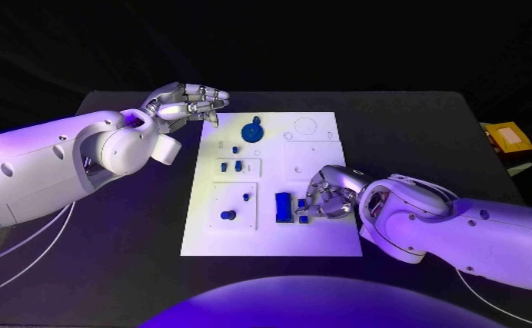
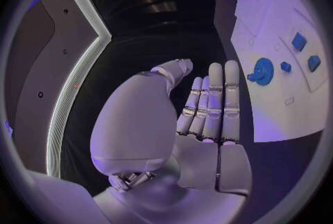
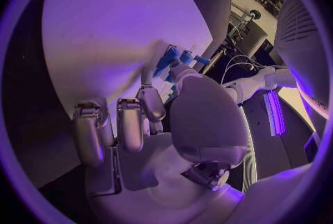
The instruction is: Assemble the parts on the task board
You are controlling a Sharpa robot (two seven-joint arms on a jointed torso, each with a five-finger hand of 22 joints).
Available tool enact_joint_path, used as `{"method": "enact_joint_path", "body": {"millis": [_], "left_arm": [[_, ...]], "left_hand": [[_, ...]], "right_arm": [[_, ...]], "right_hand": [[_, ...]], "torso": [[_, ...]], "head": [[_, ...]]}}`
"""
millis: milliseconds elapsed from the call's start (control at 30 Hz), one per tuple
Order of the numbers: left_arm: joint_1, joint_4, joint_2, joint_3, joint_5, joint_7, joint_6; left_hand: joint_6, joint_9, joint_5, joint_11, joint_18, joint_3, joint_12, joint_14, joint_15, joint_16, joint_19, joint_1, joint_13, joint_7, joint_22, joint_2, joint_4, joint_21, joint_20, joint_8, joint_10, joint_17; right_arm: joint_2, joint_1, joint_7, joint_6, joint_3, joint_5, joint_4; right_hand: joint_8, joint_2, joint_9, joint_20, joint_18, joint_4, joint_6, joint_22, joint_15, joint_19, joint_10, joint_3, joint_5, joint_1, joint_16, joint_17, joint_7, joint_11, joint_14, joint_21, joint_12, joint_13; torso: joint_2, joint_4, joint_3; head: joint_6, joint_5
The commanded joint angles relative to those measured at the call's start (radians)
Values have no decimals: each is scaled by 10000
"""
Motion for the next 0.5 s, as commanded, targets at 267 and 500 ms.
{"method": "enact_joint_path", "body": {"millis": [267,500], "left_arm": [[5,15,2,6,9,38,147],[5,12,-6,6,8,33,145]], "left_hand": [[-50,-20,37,-6,140,81,63,-51,-9,-5,64,18,-16,218,18,127,1,69,10,18,-89,-17],[-50,-20,37,-6,140,81,63,-51,-9,-5,64,18,-16,218,18,127,1,69,10,18,-89,-17]], "right_arm": [[-144,-10,777,-865,-5,205,249],[-287,-10,964,-986,-4,405,414]], "right_hand": [[38,261,30,-83,-53,131,33,2616,-78,1021,65,-940,-33,-810,32,1289,-22,15,764,-13,2,-1],[57,381,43,-89,-61,132,33,2626,-85,1036,77,-1180,-33,-891,40,1305,-32,7,768,21,19,14]], "torso": [[-2,2,-2],[-1,-6,-1]], "head": [[2,19],[2,22]]}}
